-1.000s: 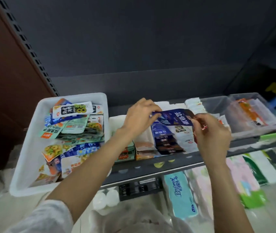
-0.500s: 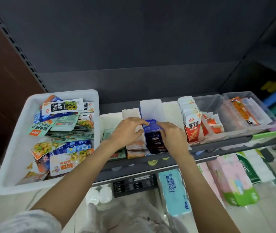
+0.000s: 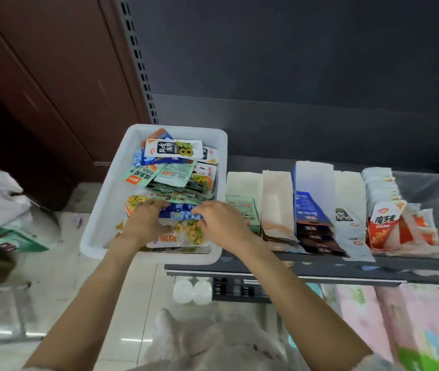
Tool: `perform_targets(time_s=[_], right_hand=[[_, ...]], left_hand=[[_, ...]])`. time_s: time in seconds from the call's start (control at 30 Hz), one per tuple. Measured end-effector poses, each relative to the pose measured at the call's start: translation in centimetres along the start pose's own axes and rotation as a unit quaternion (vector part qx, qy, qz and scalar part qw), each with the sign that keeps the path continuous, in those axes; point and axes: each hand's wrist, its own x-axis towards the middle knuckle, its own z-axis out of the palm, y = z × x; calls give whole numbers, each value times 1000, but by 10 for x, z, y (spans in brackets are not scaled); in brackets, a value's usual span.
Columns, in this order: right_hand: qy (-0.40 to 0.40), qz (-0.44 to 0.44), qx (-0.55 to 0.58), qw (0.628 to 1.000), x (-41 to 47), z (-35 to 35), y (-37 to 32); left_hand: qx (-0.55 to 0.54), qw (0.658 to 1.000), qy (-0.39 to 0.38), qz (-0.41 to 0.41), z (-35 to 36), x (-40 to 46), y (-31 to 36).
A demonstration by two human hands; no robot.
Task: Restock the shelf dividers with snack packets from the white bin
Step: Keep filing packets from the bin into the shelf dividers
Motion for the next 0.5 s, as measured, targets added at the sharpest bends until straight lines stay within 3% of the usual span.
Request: perform_targets(time_s=[0.17, 0.27, 0.33, 0.4, 0.43, 0.5], right_hand=[[-120, 0, -114, 986, 41, 35, -15], [-145, 7, -100, 984, 48, 44, -19], [-107, -3, -43, 993, 46, 43, -21], [-50, -18, 20, 998, 42, 35, -20], [-27, -8, 63, 998, 38, 29, -19], [30, 50, 181, 982, 31, 17, -15]], left_hand=[[66, 997, -27, 6, 1, 5, -12], [51, 997, -58, 4, -7, 6, -15], [-26, 996, -82, 22, -16, 3, -18], [-145, 986, -59, 62, -29, -4, -18], [-224, 972, -21, 70, -35, -9, -16], [-422, 904, 51, 48, -49, -19, -6]])
